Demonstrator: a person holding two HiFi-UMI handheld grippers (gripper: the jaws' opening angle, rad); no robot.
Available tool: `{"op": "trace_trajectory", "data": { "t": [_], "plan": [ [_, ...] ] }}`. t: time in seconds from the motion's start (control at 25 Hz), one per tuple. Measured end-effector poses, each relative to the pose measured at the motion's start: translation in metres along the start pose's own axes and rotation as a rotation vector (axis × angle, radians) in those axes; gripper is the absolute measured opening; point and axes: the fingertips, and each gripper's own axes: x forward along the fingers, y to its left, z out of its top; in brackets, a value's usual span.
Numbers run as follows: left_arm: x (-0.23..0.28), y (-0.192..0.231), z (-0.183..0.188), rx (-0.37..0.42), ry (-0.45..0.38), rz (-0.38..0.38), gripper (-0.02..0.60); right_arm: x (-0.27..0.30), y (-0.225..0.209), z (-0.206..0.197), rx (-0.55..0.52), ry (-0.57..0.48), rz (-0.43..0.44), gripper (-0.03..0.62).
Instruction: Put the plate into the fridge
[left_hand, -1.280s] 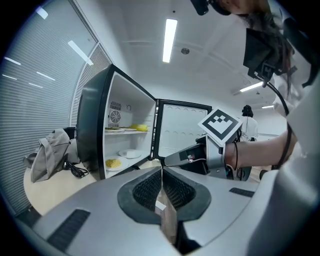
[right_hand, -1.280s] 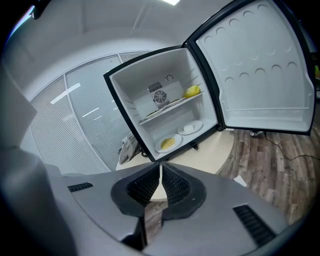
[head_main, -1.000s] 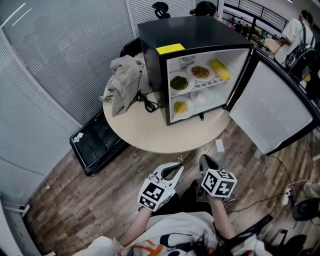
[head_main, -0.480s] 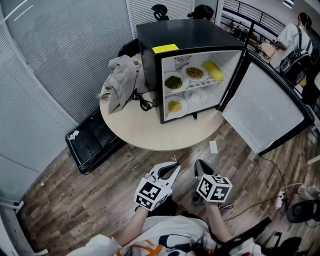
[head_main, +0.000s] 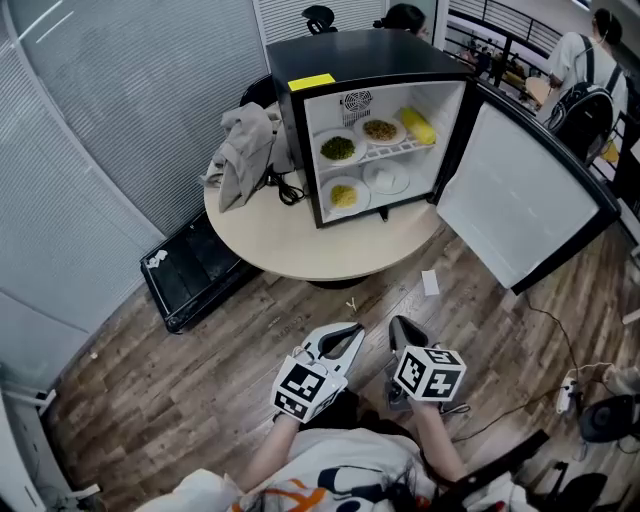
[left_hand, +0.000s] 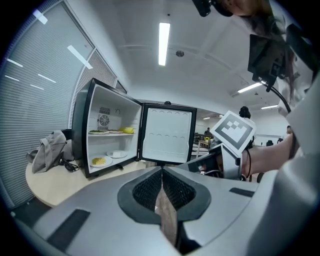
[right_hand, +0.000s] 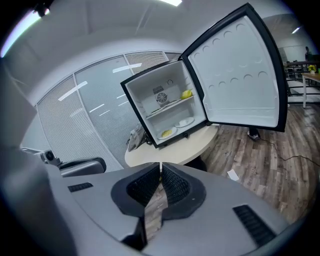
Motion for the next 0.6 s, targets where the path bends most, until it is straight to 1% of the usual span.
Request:
{"op": "trace_trajectory", "data": {
  "t": [0.4,0.6],
  "plan": [
    [-0.026,-0.054,-0.014,0.001,0.008,0.058,0.012,-0.042,0.003,-0.028,-0.054,0.024,0.065,0.028],
    [-0.034,-0.077,-0.019,0.002,0.002,0.081,0.012,-0.064,-0.003,-0.038,-0.085,0.025,0.078,0.023]
  ]
}}
